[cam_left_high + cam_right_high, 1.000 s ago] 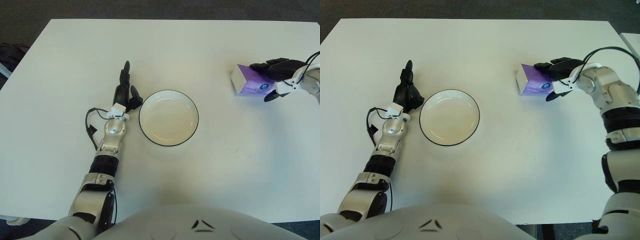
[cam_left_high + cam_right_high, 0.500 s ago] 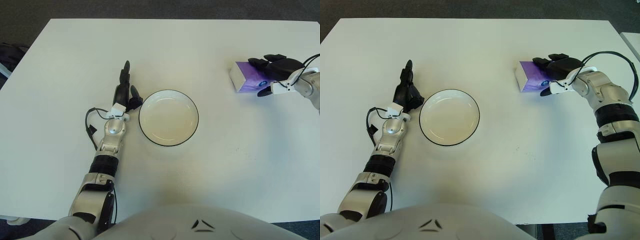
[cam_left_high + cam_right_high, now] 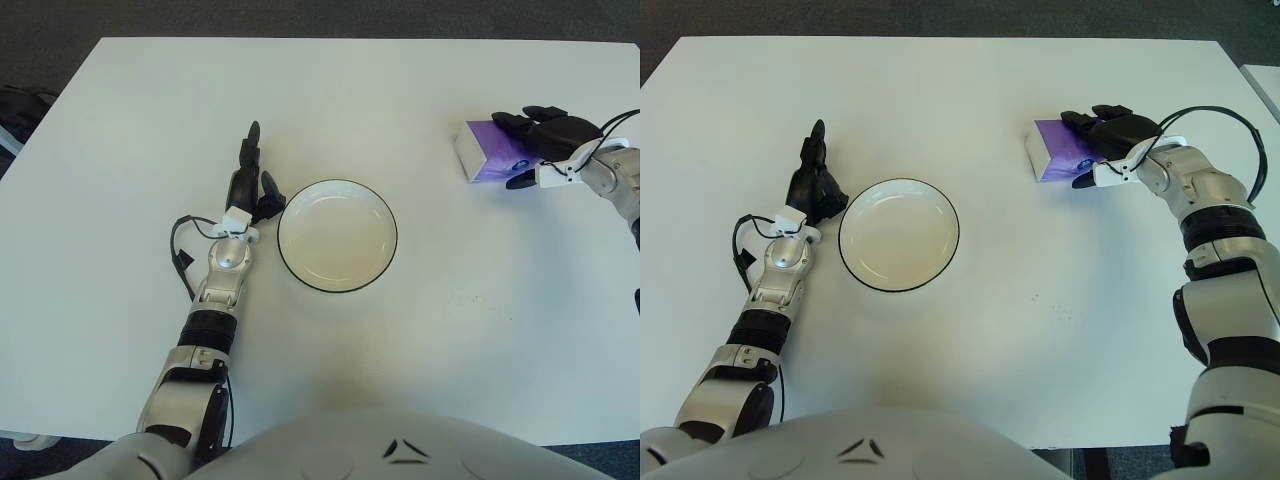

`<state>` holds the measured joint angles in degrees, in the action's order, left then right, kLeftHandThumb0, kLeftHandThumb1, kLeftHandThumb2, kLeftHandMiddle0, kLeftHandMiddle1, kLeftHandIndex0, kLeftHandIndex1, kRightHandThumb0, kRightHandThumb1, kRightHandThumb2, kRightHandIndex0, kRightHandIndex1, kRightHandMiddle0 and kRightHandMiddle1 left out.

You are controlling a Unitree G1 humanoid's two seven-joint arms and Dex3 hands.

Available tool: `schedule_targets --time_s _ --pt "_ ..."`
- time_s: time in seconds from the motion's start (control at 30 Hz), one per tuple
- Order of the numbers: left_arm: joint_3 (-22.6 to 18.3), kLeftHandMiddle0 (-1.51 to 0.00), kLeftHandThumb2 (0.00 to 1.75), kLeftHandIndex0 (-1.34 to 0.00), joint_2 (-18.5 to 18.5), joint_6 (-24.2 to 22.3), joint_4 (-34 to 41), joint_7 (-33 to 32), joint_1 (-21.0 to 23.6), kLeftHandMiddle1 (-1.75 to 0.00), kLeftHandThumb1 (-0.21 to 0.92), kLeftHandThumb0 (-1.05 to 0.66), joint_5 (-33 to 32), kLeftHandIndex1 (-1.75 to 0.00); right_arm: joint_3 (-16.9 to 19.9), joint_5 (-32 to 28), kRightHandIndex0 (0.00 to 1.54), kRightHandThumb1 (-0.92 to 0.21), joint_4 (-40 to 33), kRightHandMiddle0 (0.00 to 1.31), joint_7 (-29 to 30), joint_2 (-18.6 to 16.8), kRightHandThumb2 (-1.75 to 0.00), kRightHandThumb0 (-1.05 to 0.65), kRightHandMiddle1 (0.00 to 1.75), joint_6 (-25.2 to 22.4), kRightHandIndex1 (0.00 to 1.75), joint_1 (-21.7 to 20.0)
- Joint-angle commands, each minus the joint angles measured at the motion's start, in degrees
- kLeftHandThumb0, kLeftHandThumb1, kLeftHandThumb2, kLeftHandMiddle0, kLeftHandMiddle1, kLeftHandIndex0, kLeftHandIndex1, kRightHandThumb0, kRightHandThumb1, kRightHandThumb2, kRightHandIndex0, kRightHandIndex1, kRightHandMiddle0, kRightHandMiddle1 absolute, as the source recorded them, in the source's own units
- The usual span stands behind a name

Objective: Put the tissue paper into the plate.

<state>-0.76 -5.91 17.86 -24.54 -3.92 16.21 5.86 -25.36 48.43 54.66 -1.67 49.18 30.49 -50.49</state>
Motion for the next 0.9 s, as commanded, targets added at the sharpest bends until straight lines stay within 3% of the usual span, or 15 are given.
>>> schedule_targets --time_s 0.0,0.73,0.87 --pt "0.2 -0.01 1.21 0.00 0.1 -1.5 -2.6 -0.1 -3.7 0.00 0.92 -0.89 0.5 -0.13 -0.4 -0.5 0.00 -0.92 0.5 0.00 0.0 -0.4 -0.36 -1.05 0.00 0.2 0.00 0.4" --pt "0.1 -0.01 1.21 0.00 0.2 -1.4 -2.7 -0.3 -4.0 0.00 0.92 -0.89 0.4 -0.15 0.7 -2.2 0.04 -0.92 0.4 0.01 1.9 -2.3 -0.41 -1.05 0.00 -1.2 0.02 1.8" --pt "0.1 -0.01 1.21 0.00 0.3 -1.4 -2.8 -0.5 -4.0 -0.01 0.92 -0.89 0.6 -0.16 1.3 -2.2 0.20 -0.92 -2.1 0.00 4.3 -2.9 -0.43 -1.05 0.39 -3.4 0.04 3.2"
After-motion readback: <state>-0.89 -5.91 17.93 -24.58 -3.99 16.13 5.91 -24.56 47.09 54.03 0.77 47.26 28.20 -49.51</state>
